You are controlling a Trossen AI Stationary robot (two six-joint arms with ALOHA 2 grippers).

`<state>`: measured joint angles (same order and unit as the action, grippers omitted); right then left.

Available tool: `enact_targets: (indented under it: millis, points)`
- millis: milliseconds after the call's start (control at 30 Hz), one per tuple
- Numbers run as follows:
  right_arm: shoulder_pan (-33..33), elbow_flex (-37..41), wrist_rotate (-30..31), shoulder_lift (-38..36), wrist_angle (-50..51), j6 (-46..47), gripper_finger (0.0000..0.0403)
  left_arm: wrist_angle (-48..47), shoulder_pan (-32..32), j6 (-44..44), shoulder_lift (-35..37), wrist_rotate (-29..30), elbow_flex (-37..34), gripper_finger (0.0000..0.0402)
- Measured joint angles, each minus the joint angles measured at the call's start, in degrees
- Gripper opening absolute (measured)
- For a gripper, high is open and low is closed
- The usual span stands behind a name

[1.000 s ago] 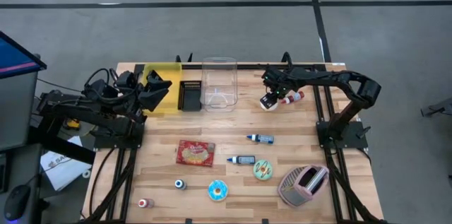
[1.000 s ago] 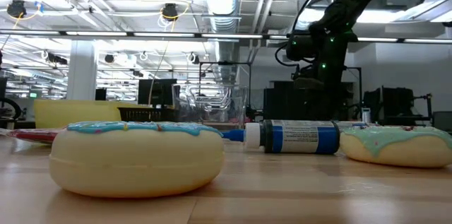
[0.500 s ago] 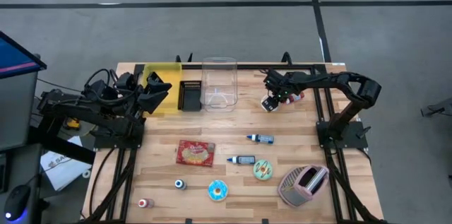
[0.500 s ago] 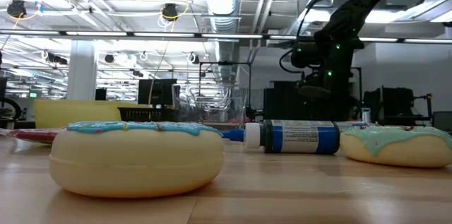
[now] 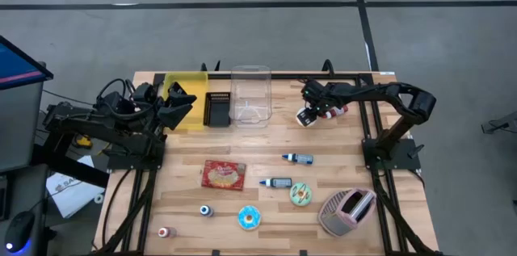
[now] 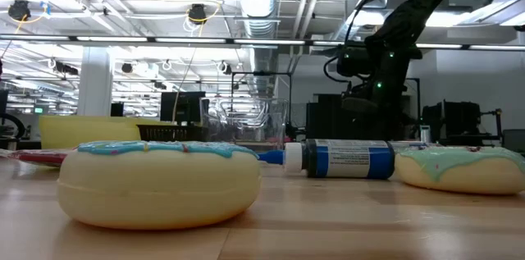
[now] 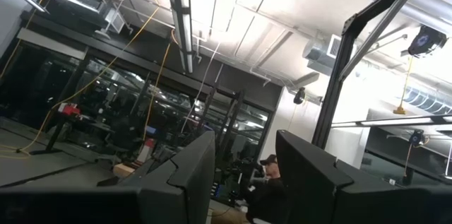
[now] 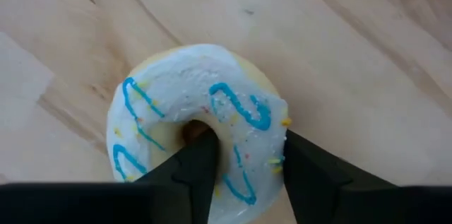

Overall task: Pick & Place Food Item
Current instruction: Put the white doughnut into the black bin

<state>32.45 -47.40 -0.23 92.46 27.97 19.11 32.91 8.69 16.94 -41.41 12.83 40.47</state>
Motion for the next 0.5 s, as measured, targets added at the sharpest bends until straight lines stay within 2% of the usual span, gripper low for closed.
enact_targets:
  millis: [167, 333, 500]
  points:
    - [-1.08, 0.00, -1.08, -4.72, -0.13, 1.76, 0.0111, -3.45, 0.00, 1.34, 0.00, 0.06, 0.00, 0.0147]
    - [-2.89, 0.00, -2.49, -11.60, 0.02, 5.14, 0.0107, -10.51, 0.00, 4.38, -0.08, 0.67, 0.00, 0.0147]
    - [-8.28, -0.04, -5.60, -20.04, -2.36, 11.76, 0.0107, -19.33, -0.04, 8.82, -3.49, 2.17, 0.00, 0.0147]
